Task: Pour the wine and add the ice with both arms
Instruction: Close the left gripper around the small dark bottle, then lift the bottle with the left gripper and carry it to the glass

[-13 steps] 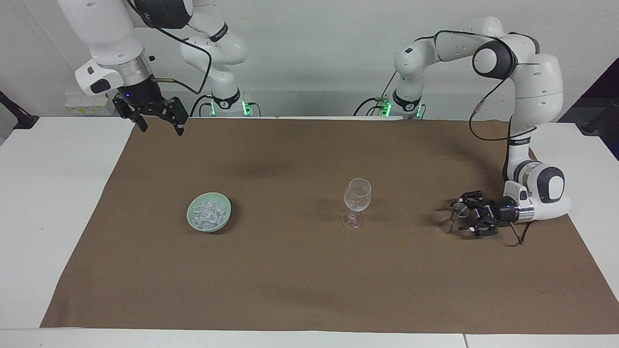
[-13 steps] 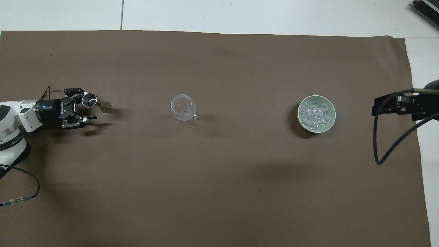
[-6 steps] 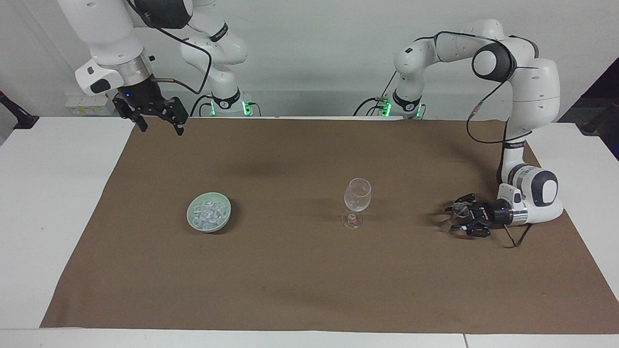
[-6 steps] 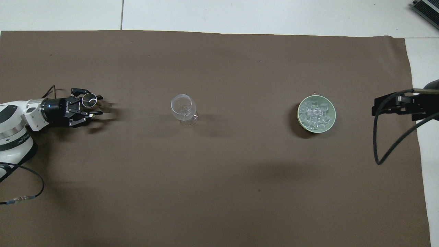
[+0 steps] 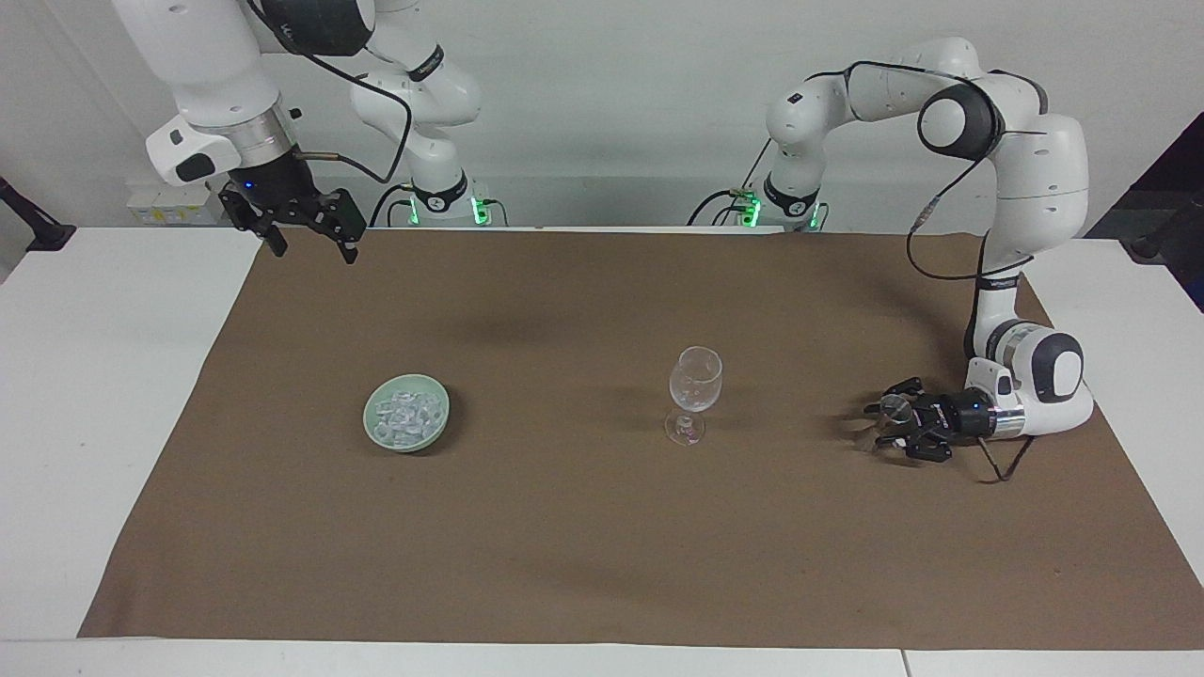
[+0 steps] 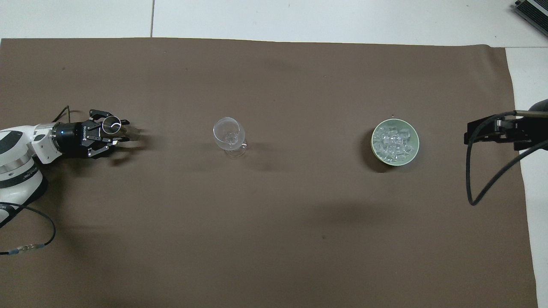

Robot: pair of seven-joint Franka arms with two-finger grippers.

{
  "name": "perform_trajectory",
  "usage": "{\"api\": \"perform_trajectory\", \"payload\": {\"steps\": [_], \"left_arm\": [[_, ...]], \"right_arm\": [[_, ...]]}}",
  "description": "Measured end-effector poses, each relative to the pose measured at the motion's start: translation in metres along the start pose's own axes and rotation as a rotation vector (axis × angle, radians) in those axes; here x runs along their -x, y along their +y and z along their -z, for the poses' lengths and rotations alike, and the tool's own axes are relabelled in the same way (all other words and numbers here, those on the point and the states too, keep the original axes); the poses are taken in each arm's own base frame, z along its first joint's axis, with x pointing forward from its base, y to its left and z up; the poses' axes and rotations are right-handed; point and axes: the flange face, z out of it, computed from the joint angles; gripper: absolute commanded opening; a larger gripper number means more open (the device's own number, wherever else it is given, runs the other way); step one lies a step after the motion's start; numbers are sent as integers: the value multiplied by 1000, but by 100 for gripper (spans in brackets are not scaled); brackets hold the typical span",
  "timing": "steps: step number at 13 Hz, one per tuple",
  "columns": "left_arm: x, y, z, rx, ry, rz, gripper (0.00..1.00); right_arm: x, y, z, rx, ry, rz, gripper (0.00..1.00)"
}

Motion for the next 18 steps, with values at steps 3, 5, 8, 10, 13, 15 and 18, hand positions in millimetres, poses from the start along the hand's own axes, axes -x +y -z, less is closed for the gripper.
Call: {"api": "perform_trajectory", "payload": {"steps": [3,5,8,10,13,15,18], "left_arm": [[0,0,3,-5,1,-5,12],[0,1,6,-9,1,-6,0],[2,1,6,-11,2,-4,0],[2,1,6,-10,3,-5,0],[-3,-2,2,-6,10,-18,0],[-9,-6,-8,-3,34,-29,0],[-21,-12,-31,4,89,-48,0]], "right_arm": [[0,0,0,0,0,0,100],[0,0,0,0,0,0,100],[0,0,0,0,0,0,100],[0,0,0,0,0,0,100],[0,0,0,0,0,0,100],[0,0,0,0,0,0,100],[0,0,0,0,0,0,100]]}}
